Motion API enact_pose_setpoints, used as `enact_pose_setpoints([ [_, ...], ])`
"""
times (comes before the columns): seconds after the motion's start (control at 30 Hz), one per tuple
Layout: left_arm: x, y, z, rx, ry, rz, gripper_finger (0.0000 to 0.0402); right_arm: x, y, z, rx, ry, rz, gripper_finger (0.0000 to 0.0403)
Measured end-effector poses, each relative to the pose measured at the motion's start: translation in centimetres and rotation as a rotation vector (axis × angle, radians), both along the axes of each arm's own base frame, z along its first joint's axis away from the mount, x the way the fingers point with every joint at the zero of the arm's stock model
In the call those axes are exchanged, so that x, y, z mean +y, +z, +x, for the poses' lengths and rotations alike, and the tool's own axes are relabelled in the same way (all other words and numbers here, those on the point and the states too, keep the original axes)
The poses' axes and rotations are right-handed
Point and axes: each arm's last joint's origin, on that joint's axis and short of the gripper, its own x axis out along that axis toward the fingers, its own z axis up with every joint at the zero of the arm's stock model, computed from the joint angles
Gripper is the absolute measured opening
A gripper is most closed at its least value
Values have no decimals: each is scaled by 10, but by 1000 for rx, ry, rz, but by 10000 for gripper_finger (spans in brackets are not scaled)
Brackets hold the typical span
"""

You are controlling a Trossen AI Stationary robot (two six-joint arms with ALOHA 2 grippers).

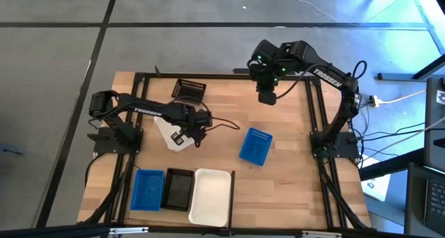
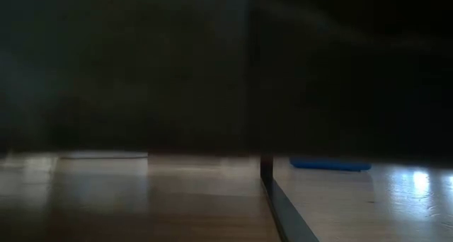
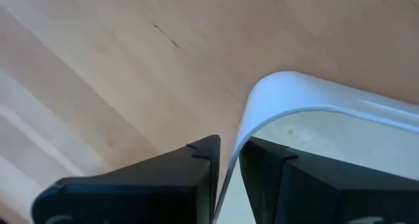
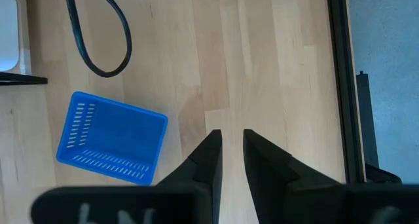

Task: Stack baskets on shelf by color
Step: Stack the white bin on top of the white bins on the shelf

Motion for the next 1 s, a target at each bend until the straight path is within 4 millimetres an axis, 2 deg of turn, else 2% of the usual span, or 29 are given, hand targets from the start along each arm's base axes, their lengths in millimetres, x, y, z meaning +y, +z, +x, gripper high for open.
enact_pose_setpoints([
  [0.33,-3,31,-12,-107,-15,-39,47,2,1,2,-54,41,84,62],
  [0.57,-2,49,-22,-172,12,-16,47,2,2,4,-75,43,80,62],
  [0.67,-1,60,-27,-203,72,8,47,2,2,4,-76,43,79,62],
  [0.8,4,84,-38,-270,207,-42,47,2,2,4,-75,44,80,62],
  [1.0,9,115,-69,-392,447,-121,47,2,3,7,-97,33,77,62],
])
